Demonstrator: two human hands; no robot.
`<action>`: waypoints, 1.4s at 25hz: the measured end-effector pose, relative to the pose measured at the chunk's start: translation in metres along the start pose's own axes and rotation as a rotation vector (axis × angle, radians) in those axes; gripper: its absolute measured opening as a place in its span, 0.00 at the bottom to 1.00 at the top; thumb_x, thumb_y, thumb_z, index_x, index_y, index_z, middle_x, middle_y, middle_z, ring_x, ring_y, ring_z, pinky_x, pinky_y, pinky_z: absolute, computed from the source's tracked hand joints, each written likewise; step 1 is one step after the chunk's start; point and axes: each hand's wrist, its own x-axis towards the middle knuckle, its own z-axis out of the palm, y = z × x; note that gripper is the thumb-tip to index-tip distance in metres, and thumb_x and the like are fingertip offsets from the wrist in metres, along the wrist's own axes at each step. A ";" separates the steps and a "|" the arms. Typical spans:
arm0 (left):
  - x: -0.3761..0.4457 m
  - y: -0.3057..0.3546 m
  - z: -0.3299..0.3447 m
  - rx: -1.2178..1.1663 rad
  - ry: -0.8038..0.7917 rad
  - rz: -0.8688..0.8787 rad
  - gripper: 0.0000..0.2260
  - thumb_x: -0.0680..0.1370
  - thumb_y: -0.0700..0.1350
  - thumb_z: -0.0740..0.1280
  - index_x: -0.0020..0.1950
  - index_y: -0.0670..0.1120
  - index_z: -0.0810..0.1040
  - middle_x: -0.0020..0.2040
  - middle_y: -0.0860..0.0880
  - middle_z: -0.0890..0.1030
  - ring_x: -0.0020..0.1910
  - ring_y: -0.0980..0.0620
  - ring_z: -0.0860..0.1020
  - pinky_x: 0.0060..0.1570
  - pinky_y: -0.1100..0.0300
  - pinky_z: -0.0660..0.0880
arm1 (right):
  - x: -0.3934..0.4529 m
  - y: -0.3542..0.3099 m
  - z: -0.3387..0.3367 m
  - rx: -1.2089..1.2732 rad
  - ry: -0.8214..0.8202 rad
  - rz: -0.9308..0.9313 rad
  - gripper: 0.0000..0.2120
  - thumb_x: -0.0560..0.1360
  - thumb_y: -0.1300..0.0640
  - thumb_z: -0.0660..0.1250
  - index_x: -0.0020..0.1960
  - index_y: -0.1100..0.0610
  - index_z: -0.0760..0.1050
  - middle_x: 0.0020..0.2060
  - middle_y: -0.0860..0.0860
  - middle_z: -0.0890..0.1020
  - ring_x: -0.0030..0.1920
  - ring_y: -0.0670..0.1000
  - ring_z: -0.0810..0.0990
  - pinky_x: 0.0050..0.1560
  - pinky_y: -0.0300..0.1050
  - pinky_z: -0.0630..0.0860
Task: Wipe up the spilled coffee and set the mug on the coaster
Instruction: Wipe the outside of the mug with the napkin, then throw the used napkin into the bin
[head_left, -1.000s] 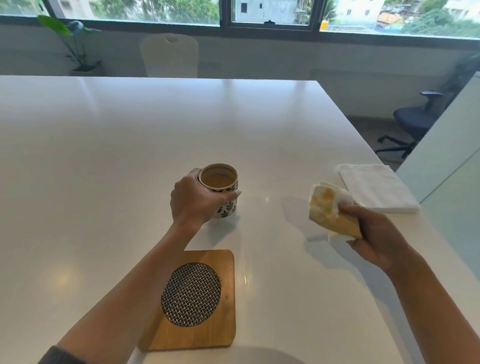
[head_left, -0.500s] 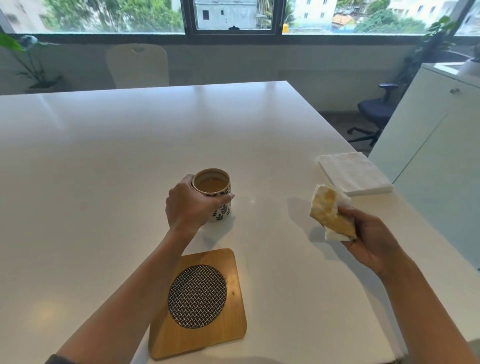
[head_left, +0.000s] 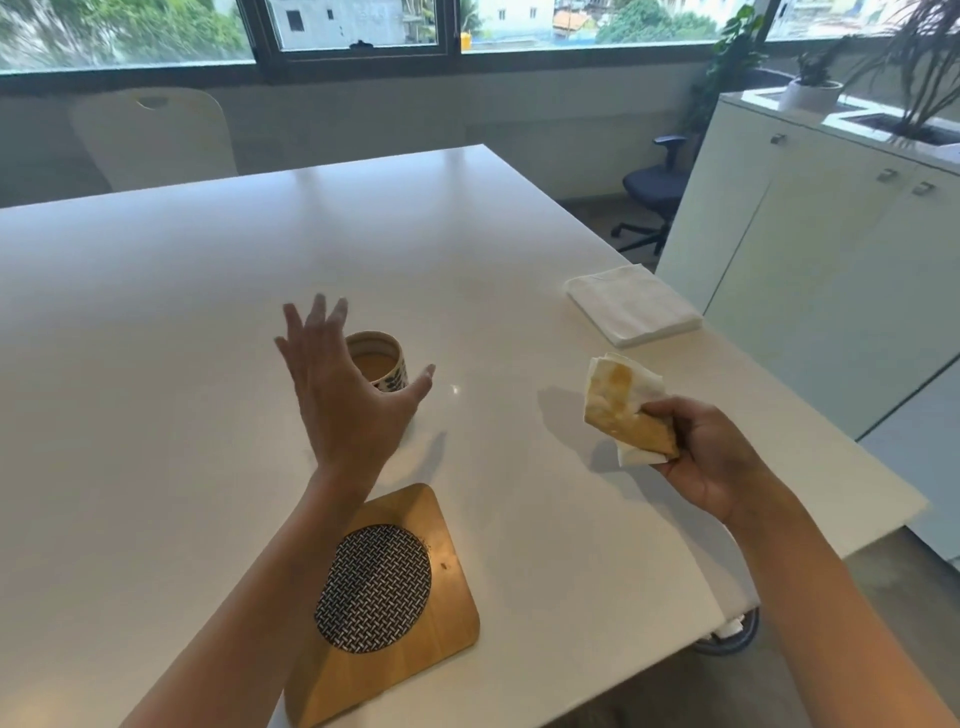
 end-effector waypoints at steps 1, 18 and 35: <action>-0.004 0.008 0.003 -0.038 0.015 0.059 0.41 0.67 0.57 0.79 0.73 0.41 0.69 0.77 0.43 0.68 0.81 0.43 0.53 0.79 0.55 0.40 | -0.001 -0.002 -0.004 0.011 0.002 0.006 0.10 0.77 0.63 0.59 0.51 0.62 0.78 0.39 0.57 0.82 0.34 0.51 0.82 0.31 0.40 0.81; -0.078 0.174 0.137 -0.246 -0.288 -0.049 0.26 0.74 0.47 0.75 0.70 0.43 0.72 0.73 0.44 0.73 0.79 0.46 0.60 0.75 0.54 0.60 | 0.009 -0.106 -0.147 0.025 -0.001 0.016 0.11 0.79 0.63 0.57 0.49 0.61 0.78 0.33 0.54 0.85 0.31 0.50 0.84 0.34 0.40 0.81; -0.130 0.379 0.326 -0.128 -0.935 0.342 0.16 0.76 0.53 0.72 0.59 0.45 0.80 0.65 0.47 0.77 0.67 0.49 0.73 0.67 0.58 0.66 | 0.044 -0.098 -0.418 -0.093 0.477 0.175 0.06 0.78 0.63 0.63 0.47 0.58 0.78 0.42 0.55 0.82 0.41 0.54 0.80 0.42 0.47 0.77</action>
